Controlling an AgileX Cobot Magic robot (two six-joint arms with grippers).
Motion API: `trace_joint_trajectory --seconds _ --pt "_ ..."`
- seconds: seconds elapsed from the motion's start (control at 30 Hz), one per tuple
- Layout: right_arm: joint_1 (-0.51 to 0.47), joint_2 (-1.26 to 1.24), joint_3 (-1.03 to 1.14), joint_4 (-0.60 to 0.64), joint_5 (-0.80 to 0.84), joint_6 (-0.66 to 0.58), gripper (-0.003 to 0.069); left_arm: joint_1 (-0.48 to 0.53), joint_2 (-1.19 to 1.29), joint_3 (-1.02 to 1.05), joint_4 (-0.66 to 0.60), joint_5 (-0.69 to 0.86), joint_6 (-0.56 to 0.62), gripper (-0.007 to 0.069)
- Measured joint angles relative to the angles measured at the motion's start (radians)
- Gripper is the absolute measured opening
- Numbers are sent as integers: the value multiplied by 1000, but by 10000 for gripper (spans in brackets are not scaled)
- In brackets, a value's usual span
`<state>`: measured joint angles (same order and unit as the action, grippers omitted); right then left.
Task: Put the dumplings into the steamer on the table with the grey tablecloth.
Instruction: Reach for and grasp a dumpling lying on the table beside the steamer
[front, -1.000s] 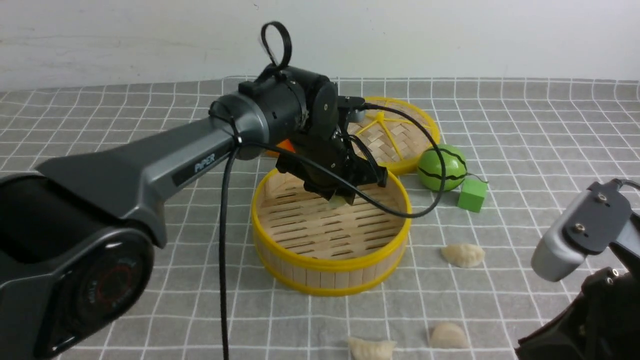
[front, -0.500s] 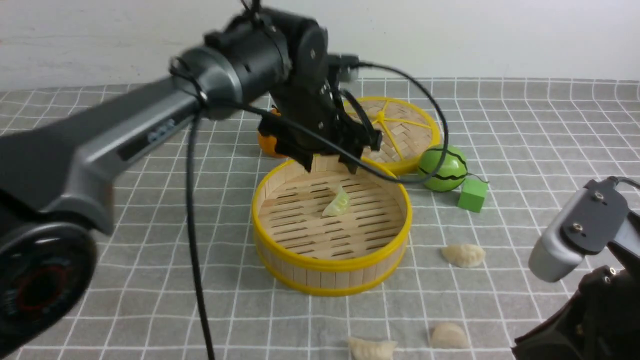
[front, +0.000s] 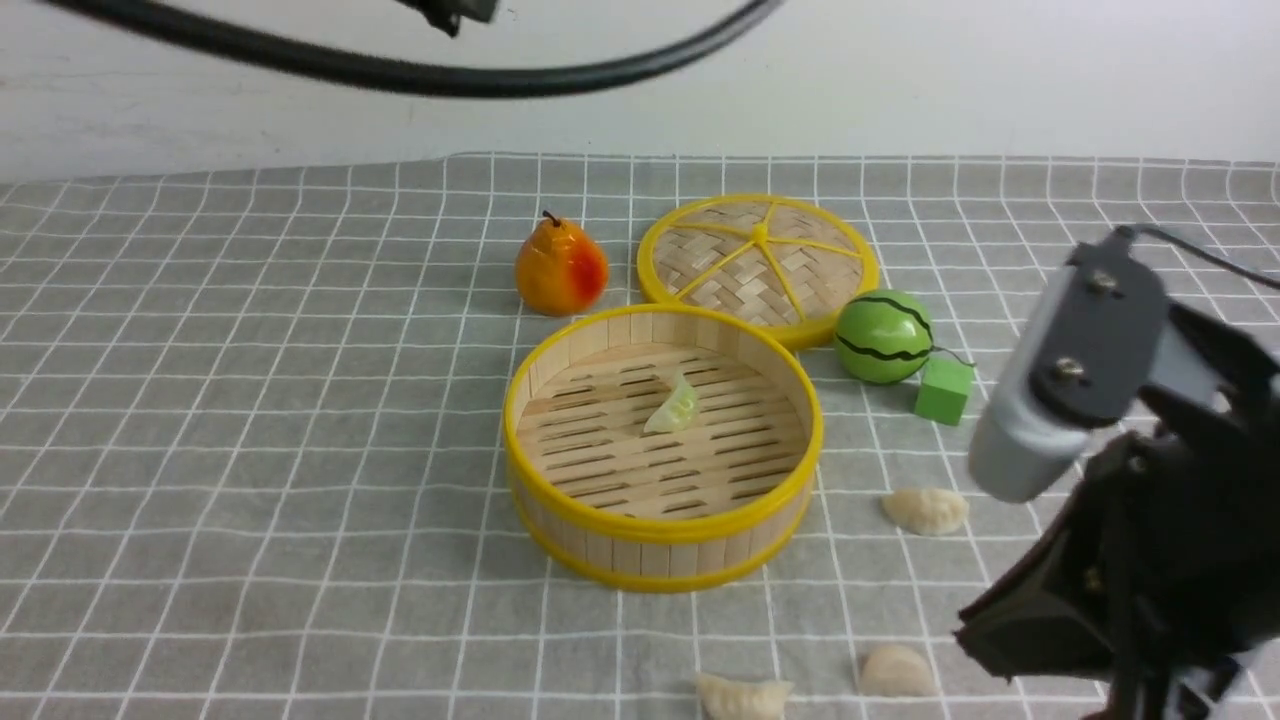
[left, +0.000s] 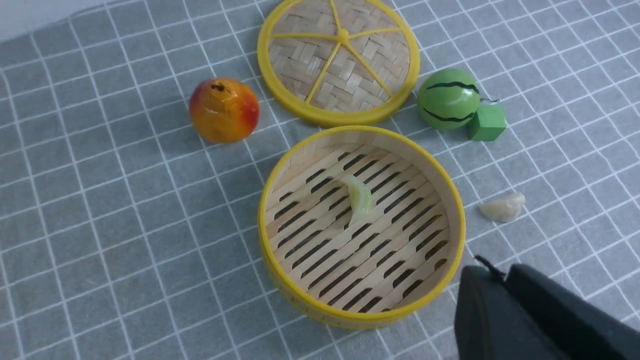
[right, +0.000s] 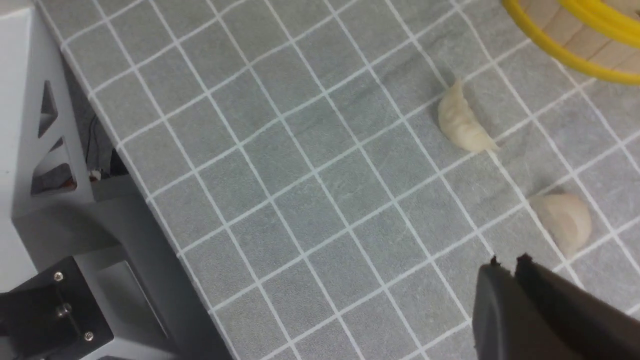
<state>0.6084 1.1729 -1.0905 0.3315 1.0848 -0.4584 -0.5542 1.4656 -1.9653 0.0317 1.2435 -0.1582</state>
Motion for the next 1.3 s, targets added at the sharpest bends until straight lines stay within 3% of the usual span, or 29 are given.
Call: trace_joint_trajectory --seconds 0.07,0.4,0.7,0.8,0.9,1.03,1.17,1.23,1.3 --pt "37 42 -31 -14 8 0 41 0 -71 61 0 0 8 -14" --pt "170 302 -164 -212 11 0 91 0 -464 600 -1 -1 -7 -14" --pt "171 587 -187 -365 -121 0 454 0 -761 1124 -32 -96 -23 -14" --pt "171 655 -187 -413 -187 0 545 0 -801 1222 -64 -117 -23 -14" --pt "171 708 -187 -418 -220 0 577 0 -816 1282 -92 -129 -23 -14" --pt "171 754 -188 -388 -235 0 559 0 -816 1309 -110 -151 -23 -14" --pt "171 769 -188 -359 -239 0 476 0 -816 1310 -113 -189 -23 -14" --pt "171 770 -188 -354 -239 0 417 0 -816 1310 -114 -199 -23 -14" --pt "171 771 -189 -346 -237 0 259 0 -816 1310 -115 -220 -23 -14"
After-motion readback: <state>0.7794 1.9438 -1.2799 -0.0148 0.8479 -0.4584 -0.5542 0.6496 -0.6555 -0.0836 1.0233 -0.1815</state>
